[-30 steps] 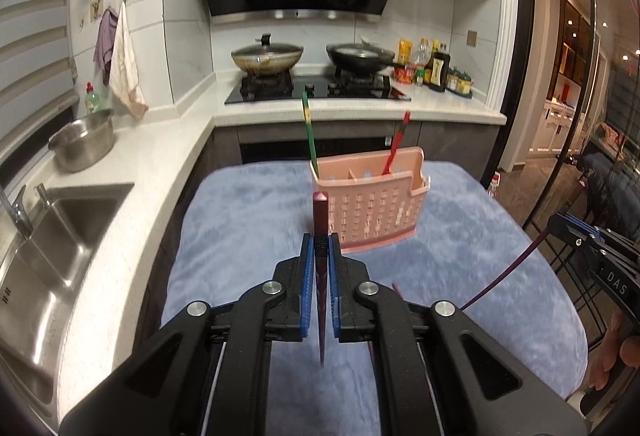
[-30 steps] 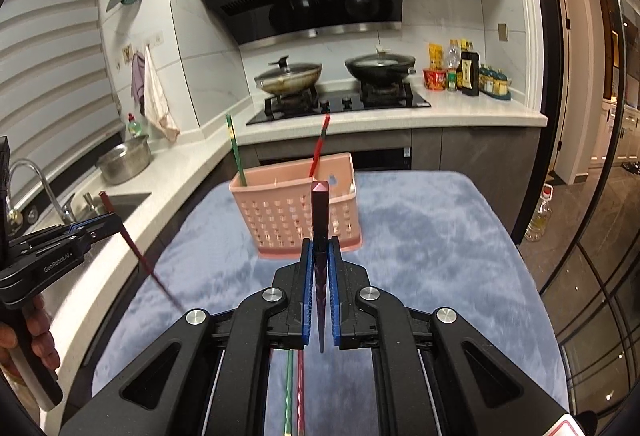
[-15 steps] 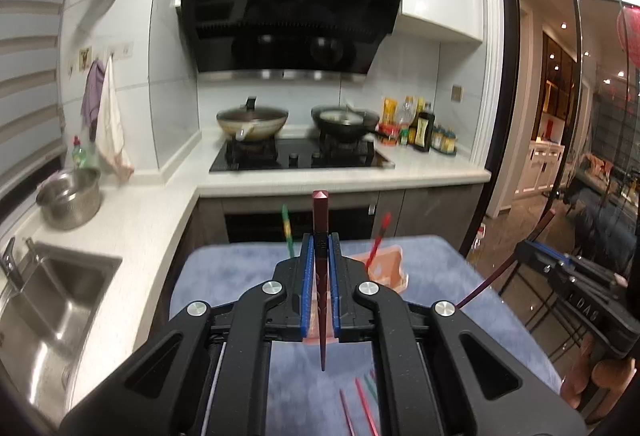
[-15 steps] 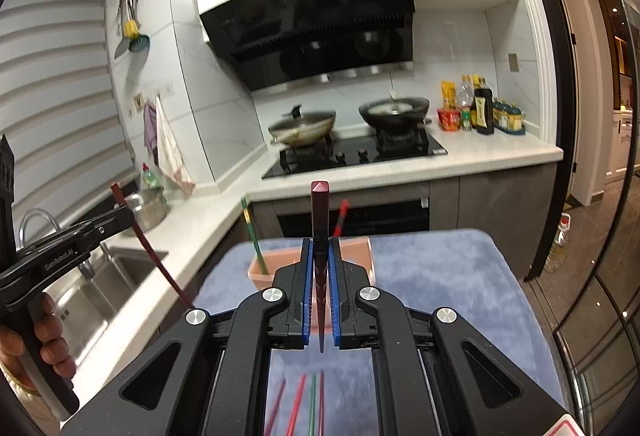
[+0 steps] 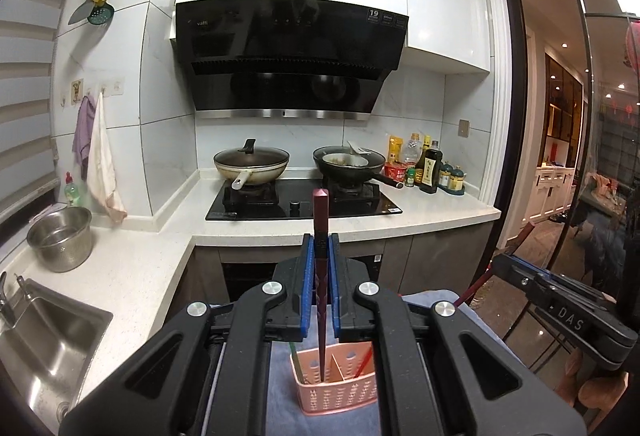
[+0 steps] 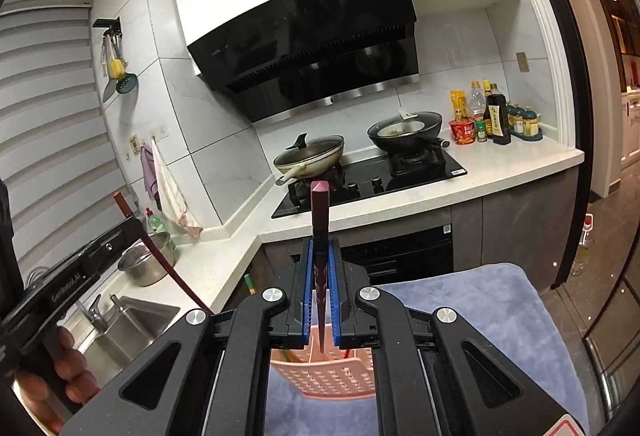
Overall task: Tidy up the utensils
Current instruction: 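Lift both dark-red chopsticks and lower them into the pink holder, then open both tools to release the chopsticks into the pink holder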
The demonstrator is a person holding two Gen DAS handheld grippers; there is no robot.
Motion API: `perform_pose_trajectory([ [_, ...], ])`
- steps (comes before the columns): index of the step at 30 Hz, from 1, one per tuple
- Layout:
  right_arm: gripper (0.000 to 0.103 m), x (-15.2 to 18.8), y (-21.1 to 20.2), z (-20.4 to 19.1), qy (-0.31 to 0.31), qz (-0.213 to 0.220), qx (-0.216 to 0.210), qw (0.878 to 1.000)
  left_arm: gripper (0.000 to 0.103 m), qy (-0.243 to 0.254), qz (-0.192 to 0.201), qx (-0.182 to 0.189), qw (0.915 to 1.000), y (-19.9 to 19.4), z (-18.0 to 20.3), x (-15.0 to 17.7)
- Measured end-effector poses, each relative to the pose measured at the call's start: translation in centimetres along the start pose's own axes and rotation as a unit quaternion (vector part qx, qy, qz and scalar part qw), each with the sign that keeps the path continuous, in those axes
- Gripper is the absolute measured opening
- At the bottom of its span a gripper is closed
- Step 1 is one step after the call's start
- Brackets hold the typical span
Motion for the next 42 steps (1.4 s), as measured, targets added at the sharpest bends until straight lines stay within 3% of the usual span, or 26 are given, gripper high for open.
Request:
perform_pose_trajectory([
  [13,0.007,3.6,7.0,0.9,0.005,-0.062,0.021,0.998,0.007,-0.021,-0.044,0.001,0.9988,5.3,-1.8,3.1],
  [28,0.008,6.0,9.6,2.2,0.009,-0.099,0.033,0.995,0.008,-0.041,-0.084,0.004,0.9956,8.0,-2.1,5.8],
  [29,0.008,6.2,9.7,2.3,0.010,-0.101,0.032,0.994,0.009,-0.044,-0.088,0.003,0.9952,8.1,-2.2,5.9],
  [33,0.016,6.2,9.2,2.6,0.019,-0.096,0.036,0.995,0.035,-0.052,-0.093,-0.004,0.9943,7.9,-2.5,6.4],
  [40,0.017,6.2,7.2,2.6,0.019,-0.088,0.034,0.995,0.036,-0.061,-0.102,-0.018,0.9928,6.7,-3.1,7.3],
  [42,0.017,6.4,6.2,2.4,0.016,-0.086,0.034,0.996,0.040,-0.063,-0.105,-0.022,0.9922,6.0,-3.2,7.7],
])
Point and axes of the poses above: each gripper's, at about its wrist camera, not at the fingertips, and y roughly the way its jaws point, z to its right, x to its underside, the point moved 2 cm from there along y, roughly the way its jaws point, and after that the axes turned 1 degree about -y, right-handed, at the moved point
